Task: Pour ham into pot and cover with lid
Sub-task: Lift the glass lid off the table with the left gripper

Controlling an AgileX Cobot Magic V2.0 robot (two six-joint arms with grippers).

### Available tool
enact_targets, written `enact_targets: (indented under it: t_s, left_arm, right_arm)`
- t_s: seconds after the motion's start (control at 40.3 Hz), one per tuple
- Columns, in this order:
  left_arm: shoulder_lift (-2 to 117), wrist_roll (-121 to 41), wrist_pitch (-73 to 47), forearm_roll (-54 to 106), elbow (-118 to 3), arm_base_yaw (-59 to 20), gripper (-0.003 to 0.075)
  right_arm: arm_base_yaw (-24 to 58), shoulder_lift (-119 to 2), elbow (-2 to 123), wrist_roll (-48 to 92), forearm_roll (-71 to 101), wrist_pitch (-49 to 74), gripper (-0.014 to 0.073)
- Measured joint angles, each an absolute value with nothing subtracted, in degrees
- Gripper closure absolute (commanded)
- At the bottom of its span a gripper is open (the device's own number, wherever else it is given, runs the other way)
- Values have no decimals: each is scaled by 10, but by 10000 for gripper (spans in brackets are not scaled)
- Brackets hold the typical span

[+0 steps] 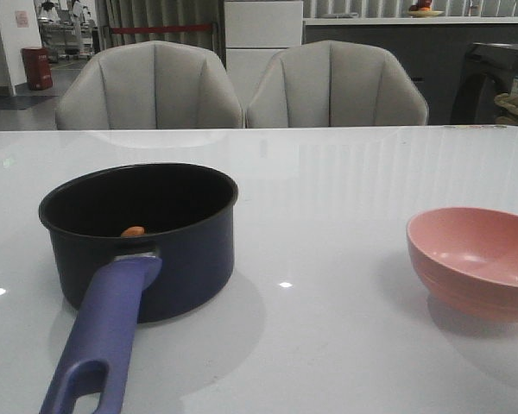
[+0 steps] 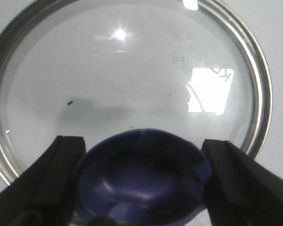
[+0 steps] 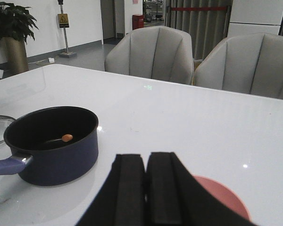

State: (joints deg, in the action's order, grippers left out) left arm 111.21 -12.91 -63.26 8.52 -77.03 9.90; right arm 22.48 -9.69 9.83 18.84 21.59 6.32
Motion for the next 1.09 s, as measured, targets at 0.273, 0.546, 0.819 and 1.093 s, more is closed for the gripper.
enact_targets:
  t_s: [0.273, 0.546, 0.819, 1.093]
  left_arm:
    - [1112, -129, -635, 85, -773, 99, 409]
    - [1114, -129, -650, 84, -795, 99, 409]
    - [1076, -129, -666, 84, -837, 99, 409]
    - [1035, -129, -700, 90, -900, 70, 409]
  right_arm:
    - [225, -97, 98, 188, 216, 63, 458]
    - [225, -97, 98, 188, 216, 63, 458]
    - [225, -97, 98, 188, 216, 63, 458]
    - [225, -97, 98, 188, 216, 63, 458]
